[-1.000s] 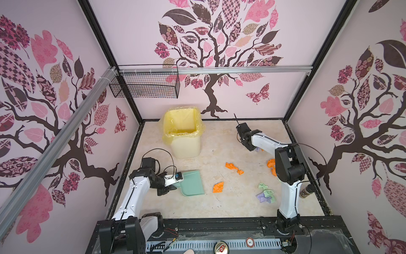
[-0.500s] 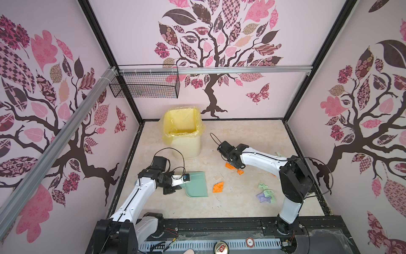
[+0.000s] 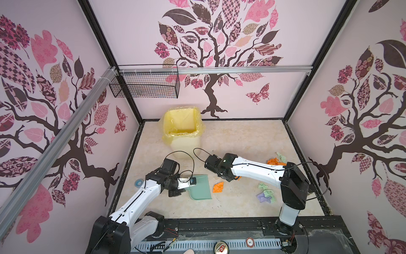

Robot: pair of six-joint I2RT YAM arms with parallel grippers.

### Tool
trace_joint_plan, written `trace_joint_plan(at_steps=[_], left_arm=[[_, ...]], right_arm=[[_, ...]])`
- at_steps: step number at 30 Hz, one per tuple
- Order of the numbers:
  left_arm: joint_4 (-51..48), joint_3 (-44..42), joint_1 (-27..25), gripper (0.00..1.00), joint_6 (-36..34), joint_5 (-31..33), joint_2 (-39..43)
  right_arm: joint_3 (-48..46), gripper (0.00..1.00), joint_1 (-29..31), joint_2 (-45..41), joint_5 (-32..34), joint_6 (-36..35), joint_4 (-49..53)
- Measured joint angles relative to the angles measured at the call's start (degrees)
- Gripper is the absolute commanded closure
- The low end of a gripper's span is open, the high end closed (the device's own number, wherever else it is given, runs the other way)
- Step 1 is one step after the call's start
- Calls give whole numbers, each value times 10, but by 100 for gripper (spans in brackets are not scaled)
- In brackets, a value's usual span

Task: Sweep away the paper scraps from the table
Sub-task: 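Push scraps into the dustpan with the brush while the left gripper holds it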

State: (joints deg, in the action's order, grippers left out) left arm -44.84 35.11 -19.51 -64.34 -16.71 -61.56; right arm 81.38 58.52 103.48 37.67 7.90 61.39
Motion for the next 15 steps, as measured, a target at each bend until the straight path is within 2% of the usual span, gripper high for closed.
trace_joint_plan(at_steps=[7, 15], left_arm=[[32, 0, -22, 100, 40, 10, -39], [78, 0, -27, 100, 72, 9, -60]], right_arm=[[54, 100, 33, 0, -40, 68, 34], [64, 100, 40, -1, -106, 124, 38]])
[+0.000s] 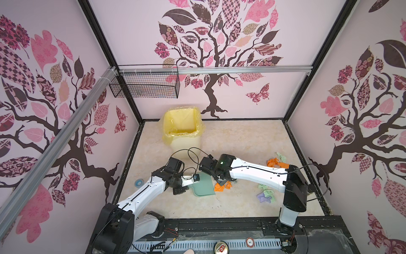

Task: Sweep away the paper scraps from the table
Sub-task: 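Push scraps into the dustpan with the brush while the left gripper holds it, then move the brush with the right gripper back to the remaining orange scraps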

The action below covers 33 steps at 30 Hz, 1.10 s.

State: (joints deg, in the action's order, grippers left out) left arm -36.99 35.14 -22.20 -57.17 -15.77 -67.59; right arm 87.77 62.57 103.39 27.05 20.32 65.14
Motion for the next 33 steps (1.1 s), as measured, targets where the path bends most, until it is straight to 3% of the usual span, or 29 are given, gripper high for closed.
trace_joint_plan(at_steps=[19, 25, 33], left_arm=[[70, 0, -33, 100, 41, -2, -25], [83, 0, -33, 100, 45, -2, -33], [96, -11, -33, 100, 43, -2, -41]], right_arm=[[2, 100, 0, -67, -108, 65, -67], [23, 100, 0, -90, -98, 72, -50], [30, 100, -3, -160, -26, 90, 10]])
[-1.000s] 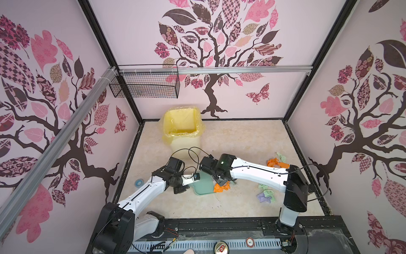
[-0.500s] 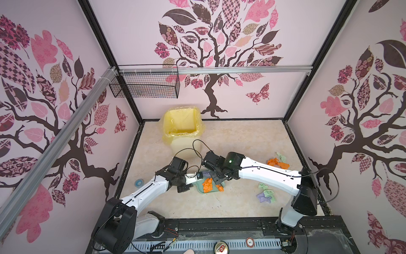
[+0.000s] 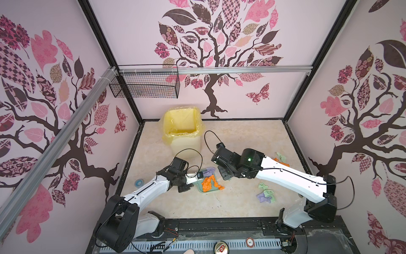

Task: Sweep away the paper scraps from the table
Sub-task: 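Move the brush with the right gripper back to the remaining orange scraps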

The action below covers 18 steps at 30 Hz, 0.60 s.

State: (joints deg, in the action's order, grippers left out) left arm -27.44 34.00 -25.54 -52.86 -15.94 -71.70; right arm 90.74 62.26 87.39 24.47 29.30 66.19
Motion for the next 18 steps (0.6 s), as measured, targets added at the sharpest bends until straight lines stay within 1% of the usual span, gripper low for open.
trace_joint_plan(at_steps=[2, 4, 6, 9, 13, 16, 18], left_arm=[[-1, -2, 0, 100, -3, -2, 0], [-2, -5, 0, 100, -8, -8, 4], [-4, -10, 0, 100, -13, -13, 13], [-12, -16, 0, 100, -19, -19, 25], [-20, -16, 0, 100, -27, -23, 26], [-23, -16, 0, 100, -28, -24, 25], [-23, -16, 0, 100, -28, -24, 25]], right_arm=[[6, 100, -9, -9, 27, 7, 33], [8, 100, -36, -14, 60, 13, 69], [-2, 100, -86, -19, 92, 11, 92], [-56, 100, -198, -38, 134, -22, 90], [-137, 100, -360, -56, 171, -110, 31], [-176, 100, -436, -56, 198, -180, -34], [-198, 100, -464, -54, 213, -224, -84]])
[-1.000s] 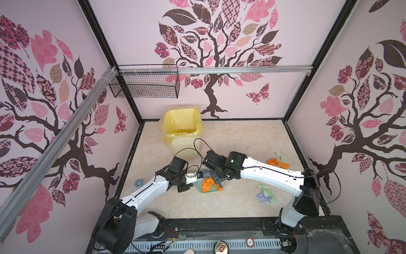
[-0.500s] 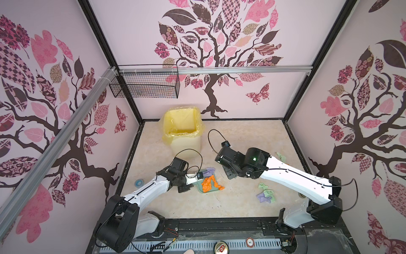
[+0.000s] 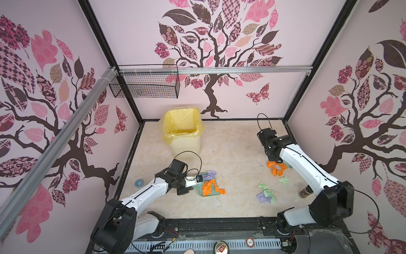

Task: Sweep away the paper scraps from the table
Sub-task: 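Move the brush with the right gripper back to the remaining orange scraps, then sweep the orange scraps into the dustpan with the right gripper's brush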

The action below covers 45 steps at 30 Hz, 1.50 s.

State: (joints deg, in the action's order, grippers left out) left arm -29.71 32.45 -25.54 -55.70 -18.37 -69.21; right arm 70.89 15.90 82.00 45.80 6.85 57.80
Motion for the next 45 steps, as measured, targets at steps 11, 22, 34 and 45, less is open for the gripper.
trace_joint_plan(at_steps=[11, 22, 34, 45], left_arm=[[-1, 0, 0, 100, 0, -1, 2], [-5, 0, 0, 100, -1, -1, 9], [-3, 0, 0, 100, 0, -2, -2], [10, 0, 0, 100, 2, -13, -19]], right_arm=[[-43, 100, -37, 132, -7, -99, -150], [-103, 100, 93, 116, -48, -30, -129], [-27, 100, 349, 102, -123, 127, -5], [130, 100, 437, 140, -195, 201, 60]])
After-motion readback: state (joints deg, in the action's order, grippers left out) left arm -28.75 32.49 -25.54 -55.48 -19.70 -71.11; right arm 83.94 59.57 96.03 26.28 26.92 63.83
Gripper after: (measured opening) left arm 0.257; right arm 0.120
